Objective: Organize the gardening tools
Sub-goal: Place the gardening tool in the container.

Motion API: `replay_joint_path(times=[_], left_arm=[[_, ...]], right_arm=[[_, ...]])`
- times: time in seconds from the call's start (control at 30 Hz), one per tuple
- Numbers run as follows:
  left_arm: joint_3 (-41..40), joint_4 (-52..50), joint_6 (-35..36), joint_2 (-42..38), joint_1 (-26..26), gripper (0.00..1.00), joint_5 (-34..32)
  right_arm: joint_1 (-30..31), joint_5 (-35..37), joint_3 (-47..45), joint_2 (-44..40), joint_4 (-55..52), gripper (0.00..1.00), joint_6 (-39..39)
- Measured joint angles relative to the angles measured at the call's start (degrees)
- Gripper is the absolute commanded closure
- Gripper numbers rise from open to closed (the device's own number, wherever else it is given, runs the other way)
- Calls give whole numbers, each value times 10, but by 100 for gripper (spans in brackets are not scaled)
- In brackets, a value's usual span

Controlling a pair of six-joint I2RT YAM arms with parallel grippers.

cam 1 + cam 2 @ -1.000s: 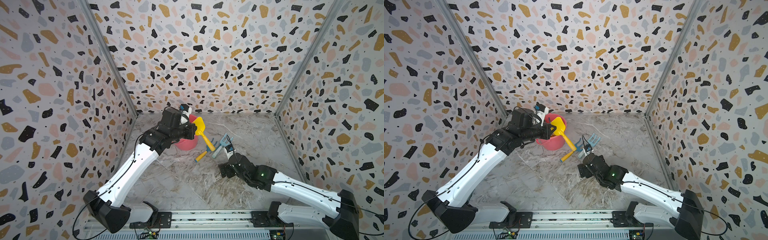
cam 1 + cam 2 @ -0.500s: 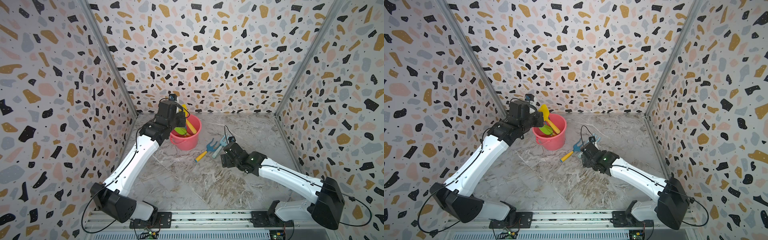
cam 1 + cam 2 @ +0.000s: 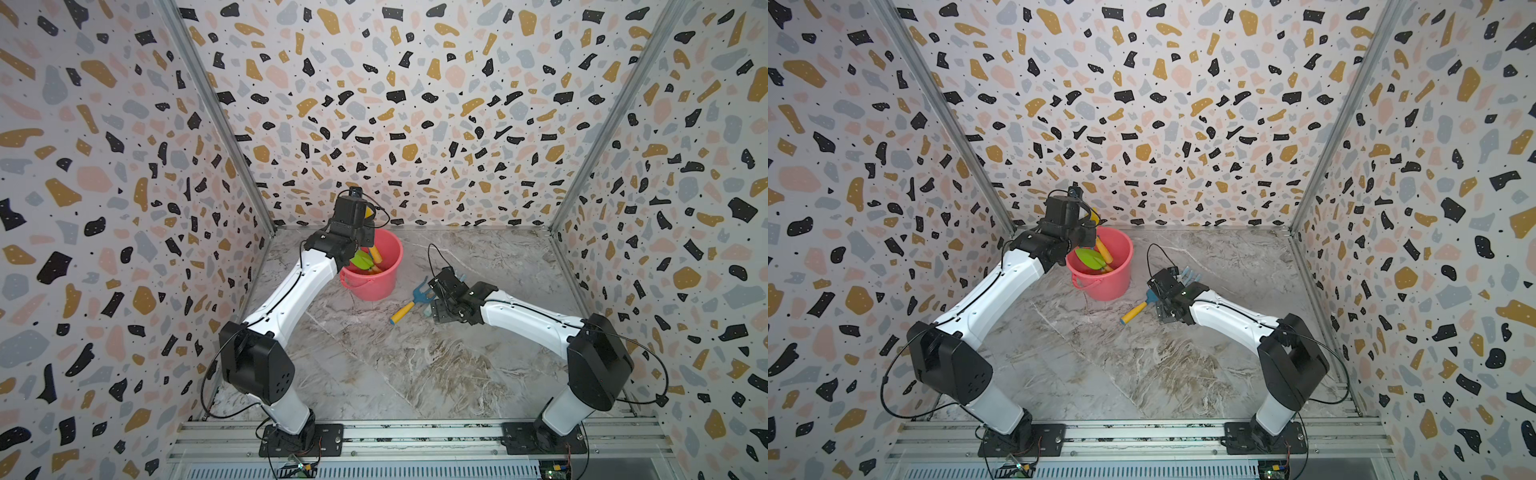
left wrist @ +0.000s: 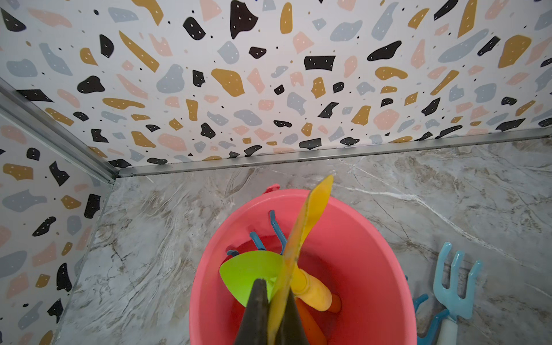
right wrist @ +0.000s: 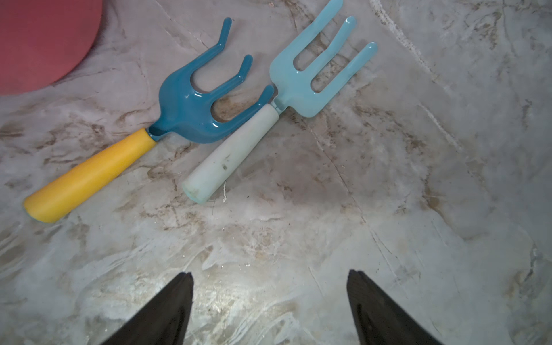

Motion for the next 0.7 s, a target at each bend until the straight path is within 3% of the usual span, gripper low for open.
replay_joint_path(times=[0.17, 0.7], left_arm=[[-12, 14, -1, 22, 2, 98, 3], [-22, 18, -5, 40, 9, 49, 18]], right_arm=[[-11, -6, 33, 49, -2, 14, -5], [-30, -18, 101, 142, -16, 15, -12]])
